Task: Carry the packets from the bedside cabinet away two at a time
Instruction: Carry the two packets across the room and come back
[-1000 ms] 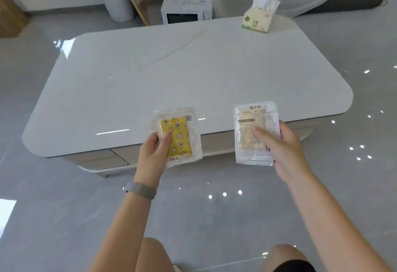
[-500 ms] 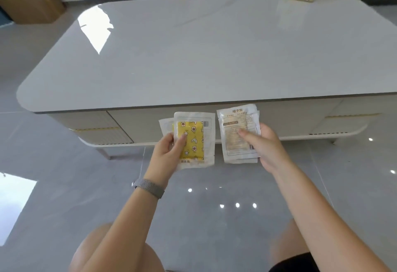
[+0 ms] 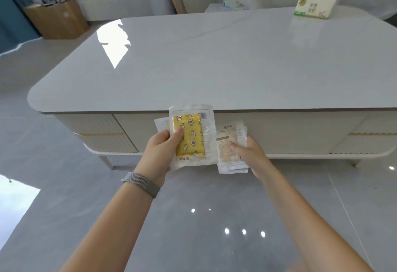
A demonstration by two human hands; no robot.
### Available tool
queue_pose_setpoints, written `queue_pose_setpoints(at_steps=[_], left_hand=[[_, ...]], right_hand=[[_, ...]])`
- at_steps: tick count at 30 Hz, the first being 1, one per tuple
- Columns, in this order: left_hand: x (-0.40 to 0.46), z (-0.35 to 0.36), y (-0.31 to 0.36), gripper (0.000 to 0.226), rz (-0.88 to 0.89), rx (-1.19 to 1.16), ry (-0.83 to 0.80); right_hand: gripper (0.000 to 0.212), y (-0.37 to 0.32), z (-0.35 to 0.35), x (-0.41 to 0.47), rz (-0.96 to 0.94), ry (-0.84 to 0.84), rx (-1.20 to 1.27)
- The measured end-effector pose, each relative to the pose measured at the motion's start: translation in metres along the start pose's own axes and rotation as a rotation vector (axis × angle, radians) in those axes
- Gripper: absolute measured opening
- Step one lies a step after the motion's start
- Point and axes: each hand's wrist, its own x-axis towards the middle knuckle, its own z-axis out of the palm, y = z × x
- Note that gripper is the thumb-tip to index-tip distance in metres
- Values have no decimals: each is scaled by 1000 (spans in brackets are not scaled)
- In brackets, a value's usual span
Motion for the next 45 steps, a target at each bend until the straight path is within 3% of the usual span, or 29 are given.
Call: queue_pose_setpoints(at_steps=[10, 26, 34, 37, 39, 41, 45], left_hand=[[-4, 6, -1, 25, 130, 59, 49], [-16, 7, 10, 23, 189, -5, 35], [-22, 3, 10, 24, 226, 58, 76], [-23, 1, 13, 26, 245, 29, 69], [-26, 2, 16, 24, 250, 11, 53], [-29, 4, 17, 24, 250, 13, 34], [-35, 7, 16, 24, 250, 49, -13]], right_hand=[[20, 14, 9, 9, -162, 99, -687], [8, 29, 1, -57, -32, -19, -608], [21, 5, -20, -105, -95, -277, -781], [25, -39, -34, -127, -228, -371, -710], [31, -69, -46, -137, -268, -388, -531], [33, -89, -60, -136, -320, -292, -305], [22, -95, -80, -99, -308, -75, -138]])
